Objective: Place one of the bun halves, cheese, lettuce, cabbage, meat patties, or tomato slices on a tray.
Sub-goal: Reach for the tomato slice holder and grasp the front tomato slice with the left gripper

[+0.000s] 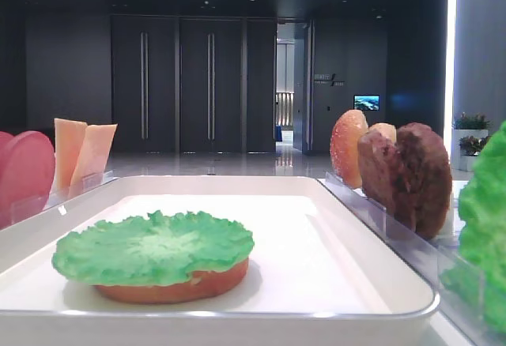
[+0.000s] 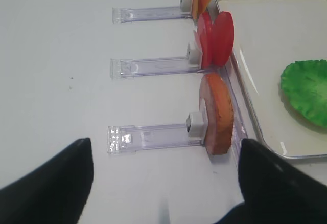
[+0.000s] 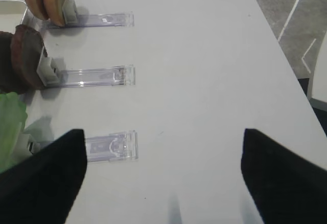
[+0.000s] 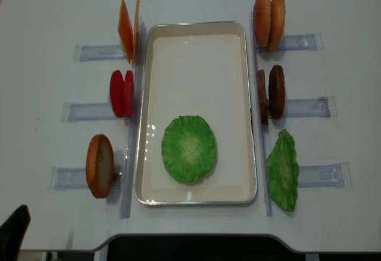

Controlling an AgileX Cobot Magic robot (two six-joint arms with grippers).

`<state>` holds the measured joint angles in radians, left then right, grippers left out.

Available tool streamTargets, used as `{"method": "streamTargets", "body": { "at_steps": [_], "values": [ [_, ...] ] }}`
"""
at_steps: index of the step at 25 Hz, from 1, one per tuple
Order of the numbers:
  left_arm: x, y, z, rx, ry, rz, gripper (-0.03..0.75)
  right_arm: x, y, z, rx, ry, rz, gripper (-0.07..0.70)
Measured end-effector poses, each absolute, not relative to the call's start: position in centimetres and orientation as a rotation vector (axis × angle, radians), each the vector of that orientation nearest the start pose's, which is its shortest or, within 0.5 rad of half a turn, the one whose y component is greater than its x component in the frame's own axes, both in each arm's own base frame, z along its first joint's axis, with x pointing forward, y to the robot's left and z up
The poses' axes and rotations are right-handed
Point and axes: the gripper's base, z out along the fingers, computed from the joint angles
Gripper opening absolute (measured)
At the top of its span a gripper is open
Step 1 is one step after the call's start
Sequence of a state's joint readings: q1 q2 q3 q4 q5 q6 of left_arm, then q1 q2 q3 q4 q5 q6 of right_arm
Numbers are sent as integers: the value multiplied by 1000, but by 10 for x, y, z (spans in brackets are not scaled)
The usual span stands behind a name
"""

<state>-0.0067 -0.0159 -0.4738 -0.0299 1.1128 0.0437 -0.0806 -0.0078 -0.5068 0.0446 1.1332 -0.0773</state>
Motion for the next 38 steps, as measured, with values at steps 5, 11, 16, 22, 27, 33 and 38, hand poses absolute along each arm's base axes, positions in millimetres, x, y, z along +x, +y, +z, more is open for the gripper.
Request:
{"method": "streamTargets", "body": {
  "at_steps": [5, 11, 16, 22, 27, 33, 38],
  "values": [
    [-7, -2, 266, 55, 2106, -14, 692, -10, 4, 273, -1, 2102, -41, 584],
    [-7, -2, 266, 55, 2106, -14, 692, -10, 4, 273, -1, 2102, -41, 584],
    [-7, -3, 266, 56, 2105, -19, 692, -10, 4, 273, -1, 2102, -41, 584],
    [-7, -3, 266, 56, 2105, -28, 692, -10, 4, 273, -1, 2102, -41, 584],
    [-7, -4, 266, 47, 2105, -41, 692, -10, 4, 273, -1, 2102, -41, 584],
    [2, -4, 270, 3, 2164, -66, 692, -10, 4, 273, -1, 2102, -41, 584],
    [15, -4, 292, -19, 2208, -78, 692, -10, 4, 273, -1, 2102, -41, 584]
  ]
}}
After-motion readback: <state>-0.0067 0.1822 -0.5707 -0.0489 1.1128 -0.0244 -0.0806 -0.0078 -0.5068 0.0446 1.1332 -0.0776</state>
